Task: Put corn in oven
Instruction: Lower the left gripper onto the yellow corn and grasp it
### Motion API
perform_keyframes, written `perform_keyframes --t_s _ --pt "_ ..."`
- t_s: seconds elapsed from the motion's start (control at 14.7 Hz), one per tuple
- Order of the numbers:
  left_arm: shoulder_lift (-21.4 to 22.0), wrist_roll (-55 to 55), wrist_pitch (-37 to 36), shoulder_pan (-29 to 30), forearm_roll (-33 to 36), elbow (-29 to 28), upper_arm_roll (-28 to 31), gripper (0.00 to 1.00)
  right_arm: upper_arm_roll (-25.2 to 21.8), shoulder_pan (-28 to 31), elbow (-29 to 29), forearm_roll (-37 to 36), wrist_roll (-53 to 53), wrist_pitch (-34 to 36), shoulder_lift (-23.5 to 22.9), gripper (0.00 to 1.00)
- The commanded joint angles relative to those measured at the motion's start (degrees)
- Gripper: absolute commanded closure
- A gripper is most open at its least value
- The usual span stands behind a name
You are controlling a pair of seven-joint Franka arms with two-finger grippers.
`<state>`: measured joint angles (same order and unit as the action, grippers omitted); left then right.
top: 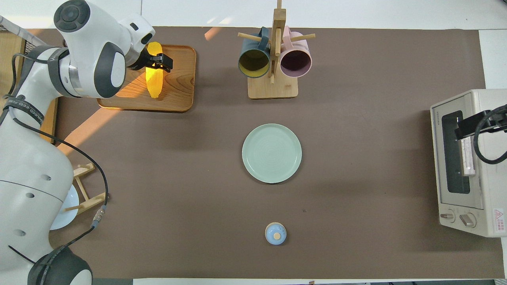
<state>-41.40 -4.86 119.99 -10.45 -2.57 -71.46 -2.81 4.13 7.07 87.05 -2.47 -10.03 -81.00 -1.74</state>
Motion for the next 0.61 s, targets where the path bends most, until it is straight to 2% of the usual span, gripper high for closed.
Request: perform_keyframes --t_s 0.0,0.48,0.54 --pt "-3.1 0.5 2.8 -0.3 1.2 1.8 0.4 0.0 0.3 0.5 1.3 1.6 0.9 -1.2 1.0 0.0" --pt "-4.6 0.3 6.2 -0.2 2.0 1.5 0.4 0.0 0.3 0.4 2.1 1.6 0.7 -1.3 1.3 0.0" --pt "-4.6 0.3 6.1 -0.2 2.0 1.5 0.5 0.09 0.3 0.5 2.8 1.6 0.7 -1.4 1.5 0.0"
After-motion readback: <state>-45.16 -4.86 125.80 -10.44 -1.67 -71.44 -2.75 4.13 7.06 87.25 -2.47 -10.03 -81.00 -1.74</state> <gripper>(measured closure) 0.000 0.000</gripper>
